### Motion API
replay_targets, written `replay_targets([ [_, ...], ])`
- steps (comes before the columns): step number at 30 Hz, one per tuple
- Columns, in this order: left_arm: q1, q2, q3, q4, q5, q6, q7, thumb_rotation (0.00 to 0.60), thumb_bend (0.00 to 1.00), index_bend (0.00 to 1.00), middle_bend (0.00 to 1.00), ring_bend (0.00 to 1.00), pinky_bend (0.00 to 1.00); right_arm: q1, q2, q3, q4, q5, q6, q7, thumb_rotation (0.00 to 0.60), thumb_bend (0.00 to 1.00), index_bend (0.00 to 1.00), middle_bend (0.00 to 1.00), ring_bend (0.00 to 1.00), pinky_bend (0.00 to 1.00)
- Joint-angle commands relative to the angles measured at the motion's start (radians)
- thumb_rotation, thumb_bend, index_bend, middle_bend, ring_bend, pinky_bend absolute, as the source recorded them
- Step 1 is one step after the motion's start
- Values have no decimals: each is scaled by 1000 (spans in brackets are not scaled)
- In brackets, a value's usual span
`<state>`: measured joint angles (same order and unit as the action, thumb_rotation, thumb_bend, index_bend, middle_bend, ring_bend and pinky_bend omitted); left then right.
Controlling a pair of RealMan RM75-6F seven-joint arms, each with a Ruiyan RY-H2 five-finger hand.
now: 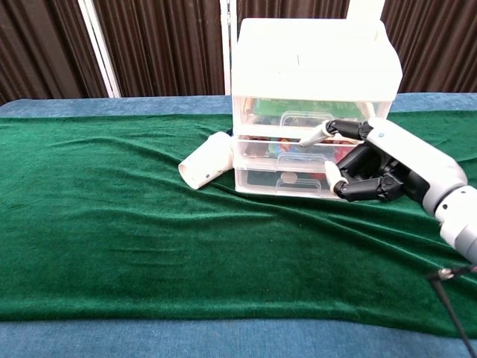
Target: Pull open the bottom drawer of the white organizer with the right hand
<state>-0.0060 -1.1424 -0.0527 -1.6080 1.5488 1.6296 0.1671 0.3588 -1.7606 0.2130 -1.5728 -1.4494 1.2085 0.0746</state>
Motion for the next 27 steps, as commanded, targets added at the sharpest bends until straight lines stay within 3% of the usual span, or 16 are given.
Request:
replay_targets([
  [1,0,0,-1,0,-2,0,0,600,0,0,0,0,0,23,-14,17,28,5,65,-273,600,559,313,914,972,904],
  [12,1,2,0,-2,-1,1,-2,600,0,0,0,0,0,46,-32,39,59,81,72,-406,600,558,267,914,971,904],
  [27,1,1,1,-3,1,0,0,600,0,0,0,0,0,62,-30,32,55,137,52,-422,600,558,264,914,971,903],
])
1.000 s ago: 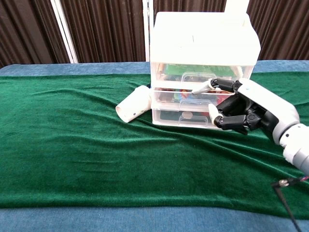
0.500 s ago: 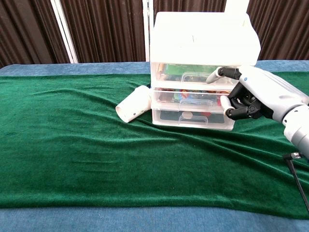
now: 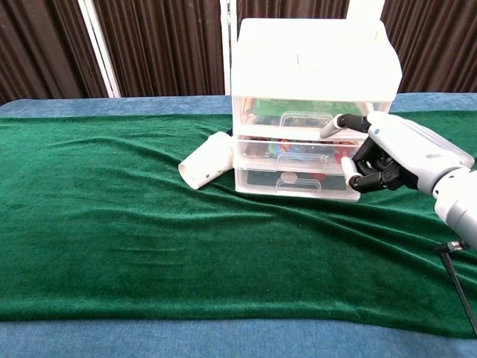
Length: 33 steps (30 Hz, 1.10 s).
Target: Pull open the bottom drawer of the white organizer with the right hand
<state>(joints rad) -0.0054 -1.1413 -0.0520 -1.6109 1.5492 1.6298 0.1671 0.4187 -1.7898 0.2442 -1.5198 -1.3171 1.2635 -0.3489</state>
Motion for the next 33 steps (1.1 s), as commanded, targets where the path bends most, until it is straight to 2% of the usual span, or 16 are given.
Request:
replay_targets([
  [1,0,0,0,0,1,-1,-1,600,0,0,0,0,0,4,-1,2,3,9,-5,3,600,558,266,914,971,903],
  [20,0,1,1,-1,3,0,-2,600,0,0,0,0,0,8,-6,-35,-4,-26,23,36,600,559,271,914,969,903],
  [33,-1,1,1,-1,2,-1,-1,600,0,0,0,0,0,29,-7,-23,-3,6,6,17,600,560,271,914,969,903],
])
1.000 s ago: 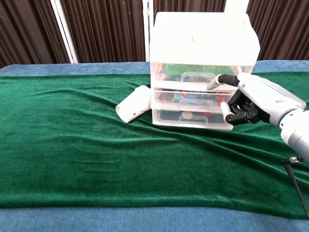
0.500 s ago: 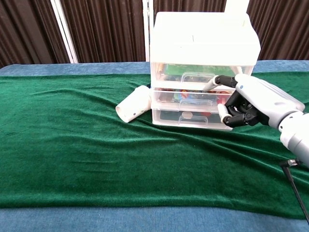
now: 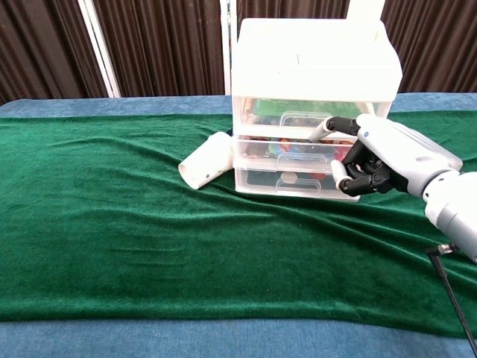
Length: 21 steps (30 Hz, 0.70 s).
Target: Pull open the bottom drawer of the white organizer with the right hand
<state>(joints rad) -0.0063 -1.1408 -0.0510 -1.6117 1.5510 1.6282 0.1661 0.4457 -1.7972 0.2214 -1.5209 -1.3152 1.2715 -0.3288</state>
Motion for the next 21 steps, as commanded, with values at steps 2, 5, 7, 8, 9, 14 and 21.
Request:
replay_targets([
  [2,0,0,0,0,0,1,-1,600,0,0,0,0,0,2,1,-1,-5,9,-5,-6,600,560,272,914,970,903],
  [5,0,0,0,0,-1,-1,-2,600,0,0,0,0,0,2,2,-4,-8,12,-4,-6,600,560,272,914,969,903],
  [7,0,1,0,0,-1,-1,-2,600,0,0,0,0,0,2,0,-7,-6,14,-4,-6,600,560,273,913,969,903],
  [8,0,1,0,0,-1,0,-3,600,0,0,0,0,0,3,-1,-7,-4,17,-5,-5,600,560,273,914,969,903],
  [9,0,1,0,0,0,0,-3,600,0,0,0,0,0,4,-2,-7,-2,20,-6,-5,600,560,273,914,969,903],
  [14,0,2,0,-1,-1,-2,-4,600,0,0,0,0,0,8,-4,-3,8,35,-14,-5,600,560,273,914,969,903],
  [21,-1,1,0,0,-3,-4,-3,600,0,0,0,0,0,13,-4,-1,9,38,-15,-5,600,560,294,914,969,903],
])
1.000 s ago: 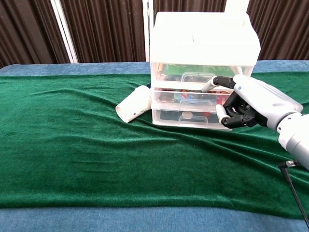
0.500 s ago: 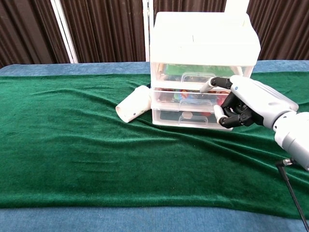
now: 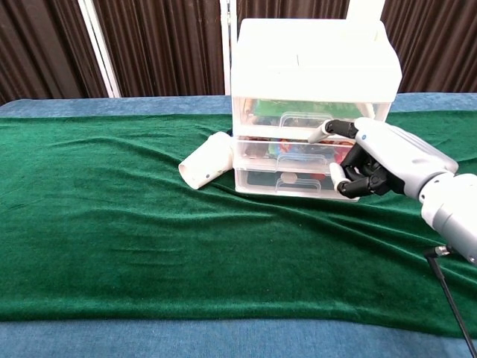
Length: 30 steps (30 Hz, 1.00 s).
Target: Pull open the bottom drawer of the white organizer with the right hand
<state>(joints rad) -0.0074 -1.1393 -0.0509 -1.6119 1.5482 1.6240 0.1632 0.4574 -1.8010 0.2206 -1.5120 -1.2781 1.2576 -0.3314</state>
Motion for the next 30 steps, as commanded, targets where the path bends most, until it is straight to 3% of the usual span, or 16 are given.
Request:
replay_targets([
  [1,0,0,0,0,0,0,0,600,0,0,0,0,0,2,0,0,1,2,-1,-3,600,560,296,913,969,903],
  [30,0,1,1,-1,1,1,-2,600,0,0,0,0,0,16,-10,-2,1,31,-5,-24,600,559,309,914,969,904],
])
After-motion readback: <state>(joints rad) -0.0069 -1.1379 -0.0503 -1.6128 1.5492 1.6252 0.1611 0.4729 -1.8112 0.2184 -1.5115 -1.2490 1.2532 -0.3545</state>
